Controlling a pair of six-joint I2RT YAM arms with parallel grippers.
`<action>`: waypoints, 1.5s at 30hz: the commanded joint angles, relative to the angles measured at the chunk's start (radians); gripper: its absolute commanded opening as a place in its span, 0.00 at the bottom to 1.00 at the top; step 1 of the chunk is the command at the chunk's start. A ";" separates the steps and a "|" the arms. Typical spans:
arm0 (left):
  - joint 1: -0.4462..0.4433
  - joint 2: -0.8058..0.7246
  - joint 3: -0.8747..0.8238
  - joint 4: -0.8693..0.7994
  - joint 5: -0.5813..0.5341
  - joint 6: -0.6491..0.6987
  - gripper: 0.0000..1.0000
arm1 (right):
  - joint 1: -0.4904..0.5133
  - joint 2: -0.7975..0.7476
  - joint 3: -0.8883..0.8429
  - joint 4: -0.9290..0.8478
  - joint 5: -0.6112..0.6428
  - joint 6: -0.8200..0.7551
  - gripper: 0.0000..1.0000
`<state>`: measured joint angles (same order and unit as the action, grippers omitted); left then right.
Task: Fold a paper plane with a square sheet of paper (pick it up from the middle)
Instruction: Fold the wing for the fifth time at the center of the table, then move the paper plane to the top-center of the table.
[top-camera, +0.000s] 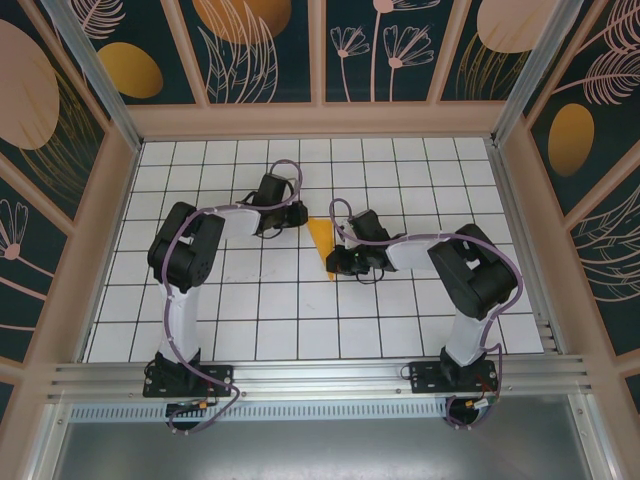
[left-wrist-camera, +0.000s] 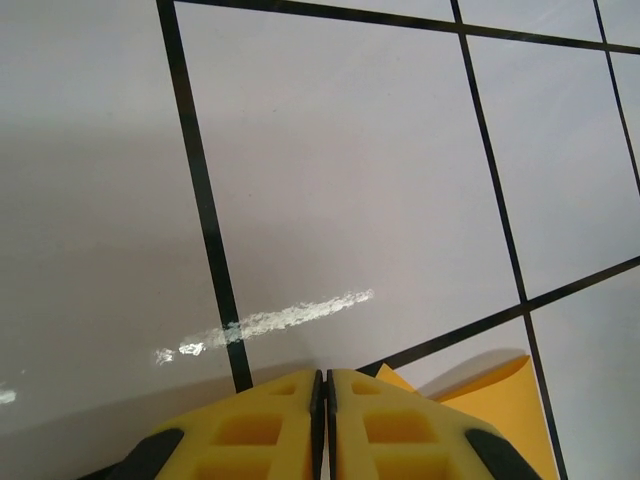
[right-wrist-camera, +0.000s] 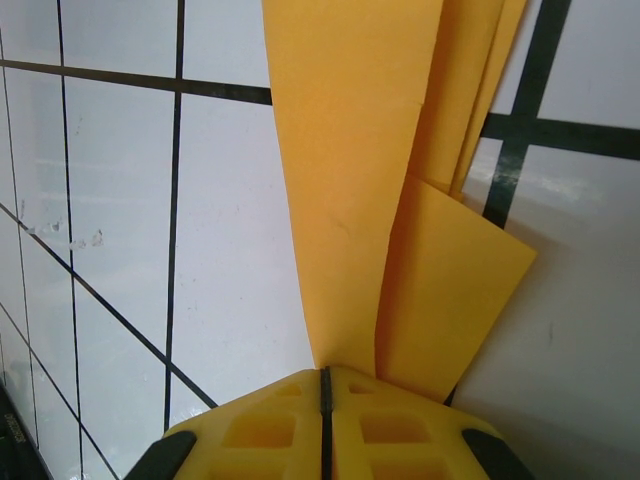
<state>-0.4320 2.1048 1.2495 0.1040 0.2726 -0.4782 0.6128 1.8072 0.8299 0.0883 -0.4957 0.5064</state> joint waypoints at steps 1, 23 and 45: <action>0.024 0.035 0.053 -0.056 -0.119 0.041 0.16 | -0.017 0.029 -0.038 -0.141 0.082 -0.008 0.10; -0.062 -0.341 -0.152 -0.074 -0.145 -0.207 0.51 | -0.165 -0.264 -0.061 0.082 0.241 0.134 0.58; -0.211 -0.199 -0.131 -0.148 -0.213 -0.363 0.34 | -0.222 -0.284 -0.139 0.081 0.352 0.151 0.73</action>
<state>-0.6464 1.9327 1.1488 -0.0261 0.0959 -0.8146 0.3988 1.5562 0.7040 0.1688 -0.1570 0.6430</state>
